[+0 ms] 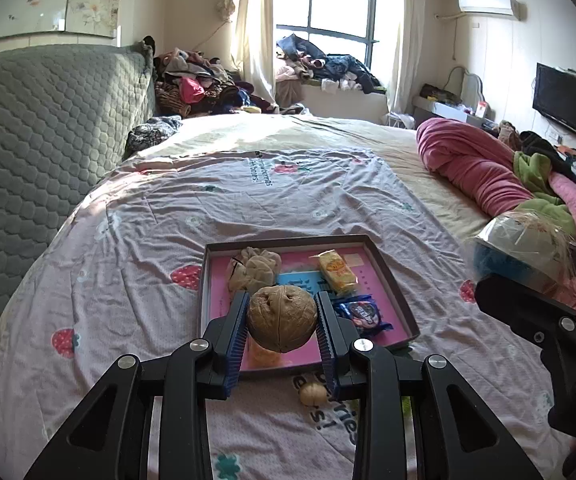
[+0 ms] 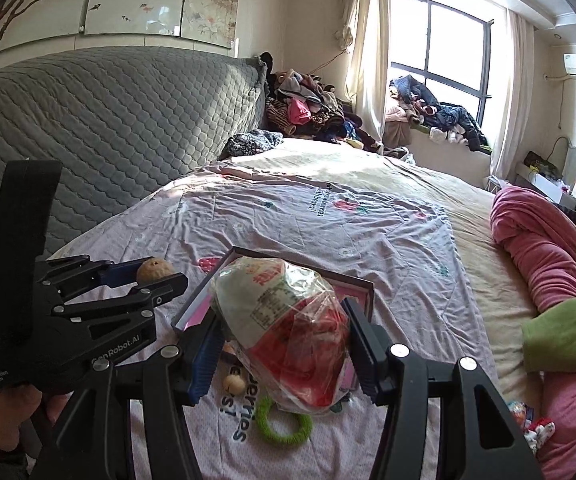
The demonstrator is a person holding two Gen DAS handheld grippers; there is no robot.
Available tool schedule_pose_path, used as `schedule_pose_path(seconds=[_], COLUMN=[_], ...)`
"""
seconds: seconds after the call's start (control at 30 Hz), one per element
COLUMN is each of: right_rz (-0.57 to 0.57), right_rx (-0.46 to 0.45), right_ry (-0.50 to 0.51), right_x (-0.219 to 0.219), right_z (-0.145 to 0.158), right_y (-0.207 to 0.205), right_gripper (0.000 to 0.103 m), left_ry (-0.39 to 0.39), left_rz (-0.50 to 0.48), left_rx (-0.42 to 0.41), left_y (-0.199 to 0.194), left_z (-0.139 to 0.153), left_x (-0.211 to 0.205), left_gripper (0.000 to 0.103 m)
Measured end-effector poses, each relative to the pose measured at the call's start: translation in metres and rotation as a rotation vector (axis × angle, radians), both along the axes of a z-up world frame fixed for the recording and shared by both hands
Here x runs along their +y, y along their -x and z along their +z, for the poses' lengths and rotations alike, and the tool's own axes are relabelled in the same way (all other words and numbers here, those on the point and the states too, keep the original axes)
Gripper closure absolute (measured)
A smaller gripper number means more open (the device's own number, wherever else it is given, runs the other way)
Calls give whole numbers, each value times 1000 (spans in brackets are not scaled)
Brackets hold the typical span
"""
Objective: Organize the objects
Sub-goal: 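Lift and carry the walnut in left tool and plastic bag in right tool over the tray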
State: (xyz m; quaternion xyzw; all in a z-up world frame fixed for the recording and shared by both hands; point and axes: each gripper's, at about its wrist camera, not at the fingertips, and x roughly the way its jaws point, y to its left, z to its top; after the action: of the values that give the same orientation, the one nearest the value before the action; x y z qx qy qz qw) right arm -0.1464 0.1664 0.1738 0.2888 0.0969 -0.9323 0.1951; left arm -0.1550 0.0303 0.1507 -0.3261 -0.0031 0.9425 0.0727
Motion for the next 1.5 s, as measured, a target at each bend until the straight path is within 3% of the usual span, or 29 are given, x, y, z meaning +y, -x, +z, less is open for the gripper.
schedule_pose_path(seconds=[0.87, 1.5], right_rz=[12, 5], right_rx=[-87, -170], right_ry=[26, -17], right_x=[-33, -45], right_z=[-61, -118], right_y=[81, 118], right_gripper=[46, 46], left_ry=[29, 42], left_rz=[28, 47], left_rx=[-74, -141], left_y=[79, 121], left_z=[-70, -127], left_x=[-24, -32], left_gripper=[70, 70])
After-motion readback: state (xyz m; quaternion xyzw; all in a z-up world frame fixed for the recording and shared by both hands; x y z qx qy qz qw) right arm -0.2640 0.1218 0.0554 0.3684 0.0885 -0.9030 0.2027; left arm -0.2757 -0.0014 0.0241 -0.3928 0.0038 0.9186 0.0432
